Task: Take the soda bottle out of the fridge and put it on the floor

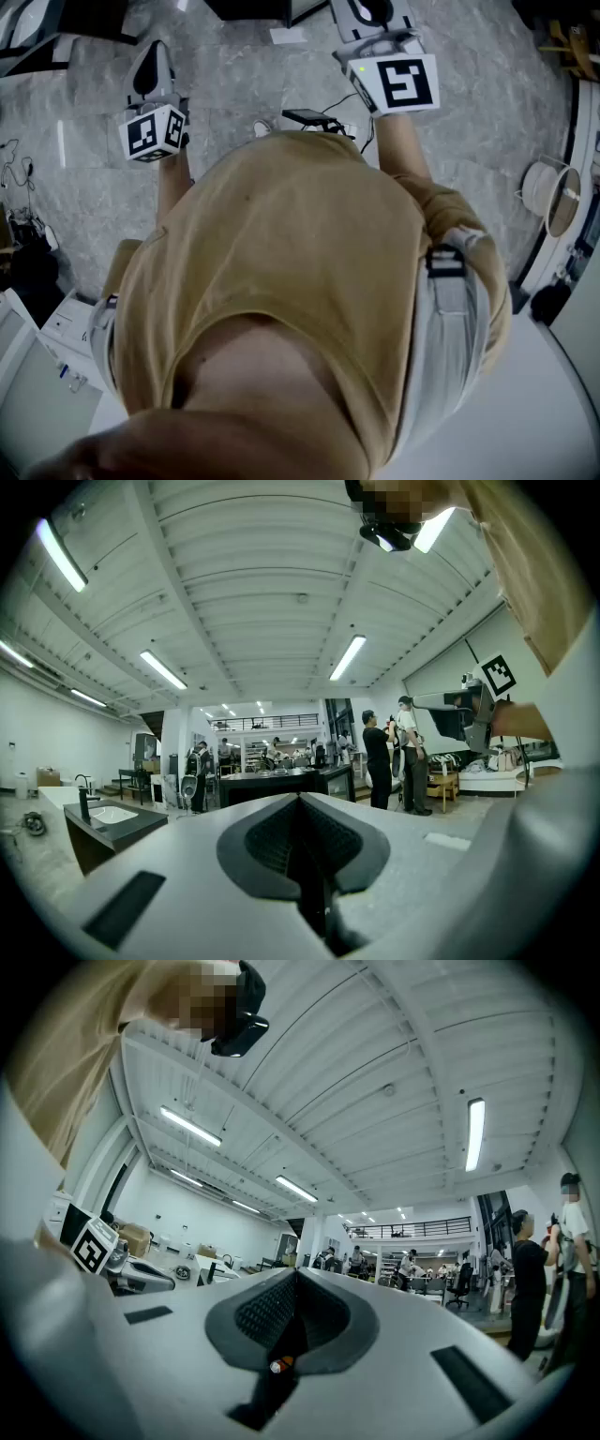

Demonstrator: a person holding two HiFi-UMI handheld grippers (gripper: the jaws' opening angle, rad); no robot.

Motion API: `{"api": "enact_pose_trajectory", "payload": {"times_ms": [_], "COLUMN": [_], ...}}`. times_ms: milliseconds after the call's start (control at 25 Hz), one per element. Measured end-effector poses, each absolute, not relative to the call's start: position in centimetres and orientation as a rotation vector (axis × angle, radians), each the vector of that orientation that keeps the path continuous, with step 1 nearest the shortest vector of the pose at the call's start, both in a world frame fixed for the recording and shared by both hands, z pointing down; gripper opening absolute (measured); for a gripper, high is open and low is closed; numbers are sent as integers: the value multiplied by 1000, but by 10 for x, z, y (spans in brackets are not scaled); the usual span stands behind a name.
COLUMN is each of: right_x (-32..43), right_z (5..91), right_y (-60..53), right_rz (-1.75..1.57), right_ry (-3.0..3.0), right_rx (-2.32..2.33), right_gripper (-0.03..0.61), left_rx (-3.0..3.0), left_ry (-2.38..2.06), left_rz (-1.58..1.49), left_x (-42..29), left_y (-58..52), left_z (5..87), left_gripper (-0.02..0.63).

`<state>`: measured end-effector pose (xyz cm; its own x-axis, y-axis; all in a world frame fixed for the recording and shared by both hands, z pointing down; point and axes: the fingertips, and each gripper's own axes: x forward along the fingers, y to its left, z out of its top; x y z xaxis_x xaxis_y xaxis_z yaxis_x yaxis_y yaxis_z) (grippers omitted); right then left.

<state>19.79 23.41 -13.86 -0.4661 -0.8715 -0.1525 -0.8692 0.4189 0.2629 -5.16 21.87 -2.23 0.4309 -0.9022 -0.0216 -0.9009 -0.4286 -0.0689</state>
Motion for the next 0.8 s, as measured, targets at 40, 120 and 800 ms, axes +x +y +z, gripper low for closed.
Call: {"api": "enact_pose_trajectory", "payload": {"times_ms": [40, 120, 800], "right_x": [192, 184, 135], "right_z": [-140, -142, -126], "right_y": [238, 243, 231], "right_rz": [-486, -489, -446], "right_ry": [-2642, -2637, -2627], "right_rx": [1617, 1612, 1644], "right_gripper": [0, 1, 2], "left_rx": [-2598, -2600, -2662], "left_ry": [1633, 1630, 1624], "left_rz": [-27, -25, -30], "left_x": [-56, -64, -110], "left_y": [221, 225, 207], "left_z": [-23, -24, 8], "left_gripper": [2, 2, 2]}}
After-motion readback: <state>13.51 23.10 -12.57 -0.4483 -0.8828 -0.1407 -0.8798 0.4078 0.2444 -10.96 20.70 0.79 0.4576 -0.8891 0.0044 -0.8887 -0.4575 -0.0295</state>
